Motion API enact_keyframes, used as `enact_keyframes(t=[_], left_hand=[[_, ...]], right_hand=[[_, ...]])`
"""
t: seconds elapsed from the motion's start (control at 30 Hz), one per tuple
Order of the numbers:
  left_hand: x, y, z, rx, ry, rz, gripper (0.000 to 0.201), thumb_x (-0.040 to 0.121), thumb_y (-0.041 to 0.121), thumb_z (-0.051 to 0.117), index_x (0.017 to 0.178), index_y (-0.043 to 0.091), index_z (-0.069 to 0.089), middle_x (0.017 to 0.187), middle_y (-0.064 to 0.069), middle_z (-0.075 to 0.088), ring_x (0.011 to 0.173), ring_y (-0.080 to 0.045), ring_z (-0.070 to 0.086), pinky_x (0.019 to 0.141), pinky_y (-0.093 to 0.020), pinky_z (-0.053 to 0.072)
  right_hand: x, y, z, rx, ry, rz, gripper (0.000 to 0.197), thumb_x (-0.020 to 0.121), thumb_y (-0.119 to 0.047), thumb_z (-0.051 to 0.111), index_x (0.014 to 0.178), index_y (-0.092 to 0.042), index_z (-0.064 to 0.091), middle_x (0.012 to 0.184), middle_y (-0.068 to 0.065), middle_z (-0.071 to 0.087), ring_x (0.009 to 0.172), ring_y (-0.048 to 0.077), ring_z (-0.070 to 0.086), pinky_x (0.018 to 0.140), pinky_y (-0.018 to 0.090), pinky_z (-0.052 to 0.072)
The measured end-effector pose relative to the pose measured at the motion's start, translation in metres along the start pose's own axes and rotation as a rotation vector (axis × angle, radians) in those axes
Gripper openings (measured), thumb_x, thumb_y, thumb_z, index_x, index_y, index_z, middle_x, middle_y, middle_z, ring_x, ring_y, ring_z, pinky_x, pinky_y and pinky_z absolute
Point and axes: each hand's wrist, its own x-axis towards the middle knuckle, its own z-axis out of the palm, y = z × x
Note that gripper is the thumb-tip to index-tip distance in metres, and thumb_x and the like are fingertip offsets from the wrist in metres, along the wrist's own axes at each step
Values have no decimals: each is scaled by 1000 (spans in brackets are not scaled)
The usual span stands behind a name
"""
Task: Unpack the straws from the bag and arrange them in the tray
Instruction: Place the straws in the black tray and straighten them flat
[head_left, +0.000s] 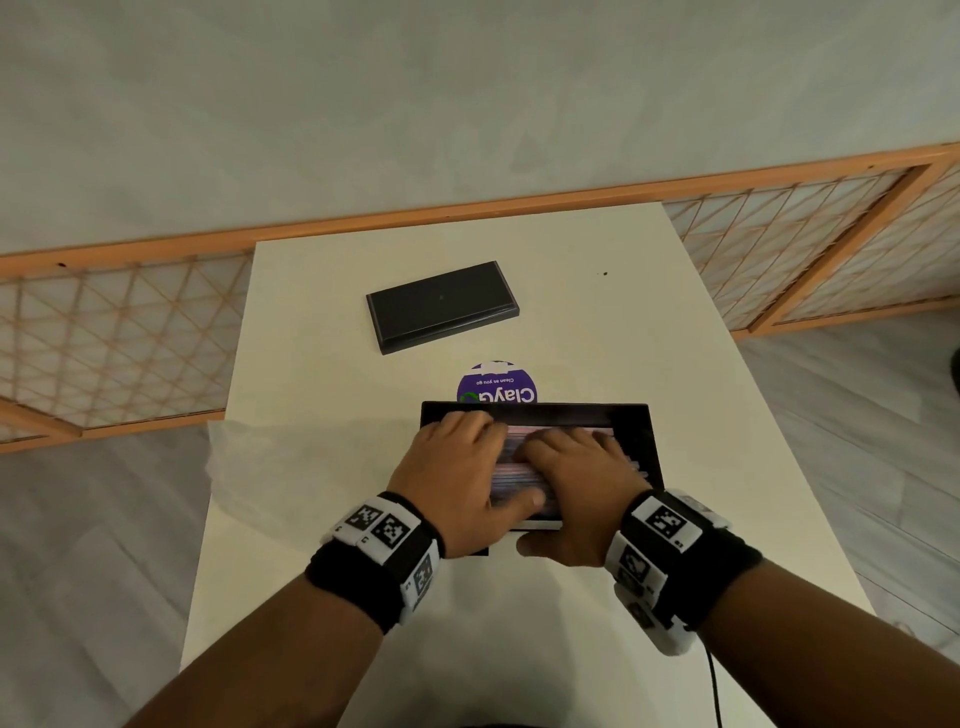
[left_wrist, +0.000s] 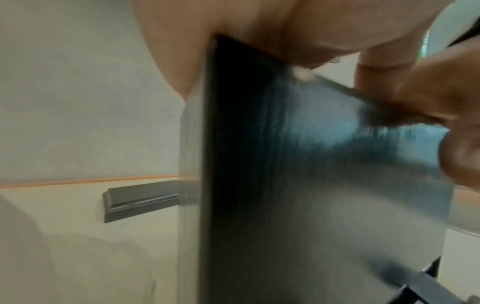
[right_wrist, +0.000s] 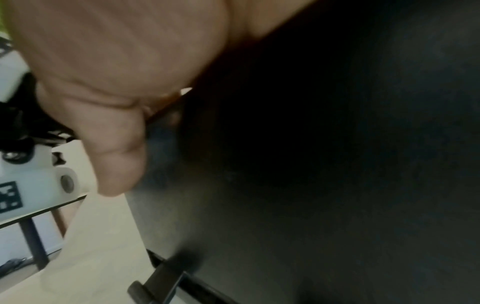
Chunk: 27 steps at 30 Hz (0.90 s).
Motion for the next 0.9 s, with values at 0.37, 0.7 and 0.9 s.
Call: enact_keyframes(t=[0.37, 0.7, 0.9], left_hand=[[-3, 11, 0, 64, -95, -4, 81, 82, 83, 35, 136, 23, 42, 132, 2, 51, 119, -20, 49, 103, -39, 42], [5, 13, 10, 57, -229, -48, 86, 79, 90, 34, 136, 27, 45, 135, 3, 55, 124, -20, 54, 107, -40, 41], [4, 11, 14, 87, -175, -13, 96, 71, 94, 22, 137, 28, 44, 136, 4, 52, 126, -20, 51, 109, -42, 40]], right_hand=[[-1, 2, -2, -59, 1, 121, 104, 52, -83, 58, 138, -29, 37, 133, -6, 45, 124, 23, 41, 112, 51, 28], [-1, 2, -3, -77, -84, 130, 95, 56, -74, 67, 137, -30, 40, 132, -7, 46, 124, 22, 43, 106, 48, 35], [-2, 2, 1, -49, -122, 137, 95, 57, -71, 67, 137, -30, 37, 137, -8, 49, 126, 23, 46, 108, 47, 33]])
